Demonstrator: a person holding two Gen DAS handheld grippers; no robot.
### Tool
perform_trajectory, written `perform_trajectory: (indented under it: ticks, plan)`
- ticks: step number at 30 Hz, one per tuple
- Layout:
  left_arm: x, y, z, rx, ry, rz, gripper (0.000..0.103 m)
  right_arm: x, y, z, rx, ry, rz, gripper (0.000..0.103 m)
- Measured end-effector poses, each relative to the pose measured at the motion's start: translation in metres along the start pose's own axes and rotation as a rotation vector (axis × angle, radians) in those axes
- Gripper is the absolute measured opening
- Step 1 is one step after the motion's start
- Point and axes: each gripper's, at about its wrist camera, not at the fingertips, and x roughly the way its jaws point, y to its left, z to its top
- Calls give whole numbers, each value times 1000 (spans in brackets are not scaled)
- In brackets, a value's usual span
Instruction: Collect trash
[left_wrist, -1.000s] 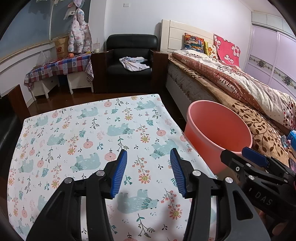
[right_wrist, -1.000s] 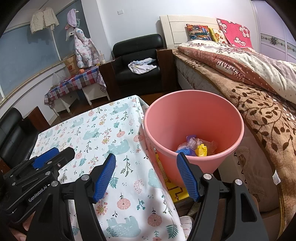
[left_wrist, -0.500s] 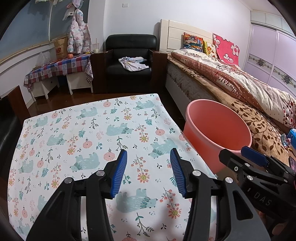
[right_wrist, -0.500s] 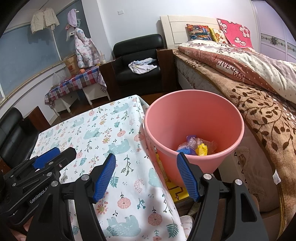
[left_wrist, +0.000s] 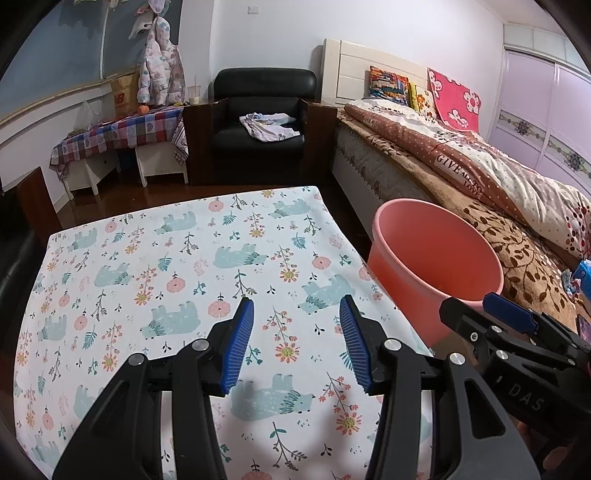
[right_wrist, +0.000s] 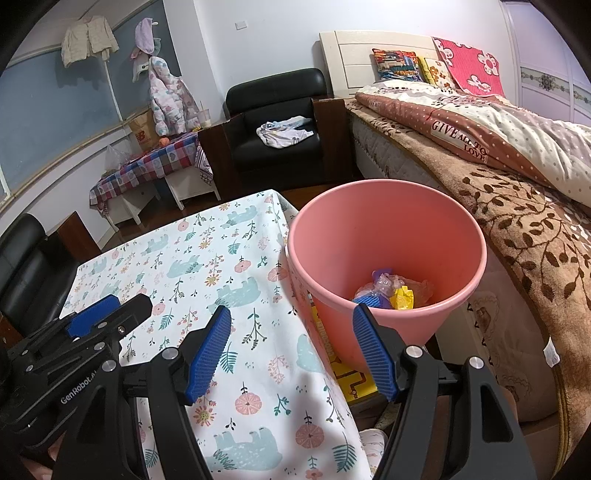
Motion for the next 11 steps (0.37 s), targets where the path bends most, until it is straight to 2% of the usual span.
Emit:
perform_trajectory:
  ticks: [11]
  plan:
    - [0,5,2,-6,13,5,49,-1,3,0,-4,4,2,68]
